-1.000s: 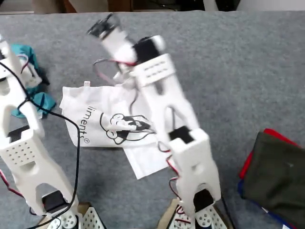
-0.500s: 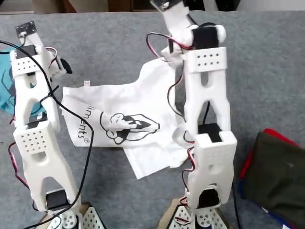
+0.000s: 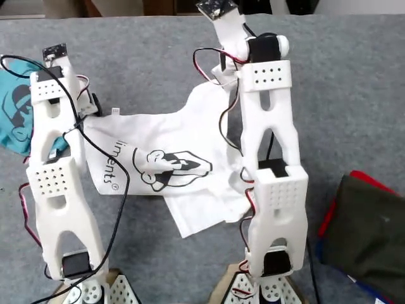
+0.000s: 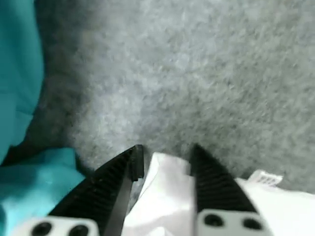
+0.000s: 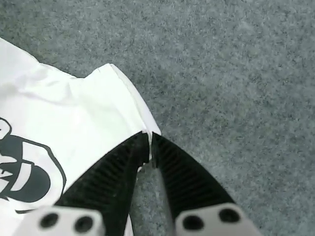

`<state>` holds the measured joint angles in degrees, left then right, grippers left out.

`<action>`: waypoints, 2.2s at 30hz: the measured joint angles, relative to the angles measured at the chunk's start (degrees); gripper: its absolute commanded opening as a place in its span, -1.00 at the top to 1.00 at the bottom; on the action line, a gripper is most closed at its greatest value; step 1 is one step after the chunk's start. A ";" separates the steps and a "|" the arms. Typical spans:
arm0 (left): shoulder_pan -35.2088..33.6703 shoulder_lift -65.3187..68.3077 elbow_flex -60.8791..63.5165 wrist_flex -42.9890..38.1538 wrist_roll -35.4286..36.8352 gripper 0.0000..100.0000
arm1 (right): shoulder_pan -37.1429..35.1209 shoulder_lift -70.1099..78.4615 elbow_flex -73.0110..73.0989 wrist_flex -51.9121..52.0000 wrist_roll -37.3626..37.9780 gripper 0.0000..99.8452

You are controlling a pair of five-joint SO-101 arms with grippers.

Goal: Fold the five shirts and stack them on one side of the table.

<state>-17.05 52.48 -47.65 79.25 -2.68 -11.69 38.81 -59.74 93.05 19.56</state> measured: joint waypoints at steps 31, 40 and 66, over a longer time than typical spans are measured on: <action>0.18 8.44 -25.05 20.92 12.48 0.49 | 0.79 0.26 0.00 -0.97 0.00 0.99; 0.18 13.27 -24.79 20.92 13.71 0.80 | 0.79 0.26 0.00 -0.97 0.00 0.99; 6.77 14.15 -45.36 20.48 17.93 0.96 | 0.70 0.18 -7.38 3.52 0.00 0.99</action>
<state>-10.29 66.64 -93.01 99.74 15.25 -10.99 38.99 -67.12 96.57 19.56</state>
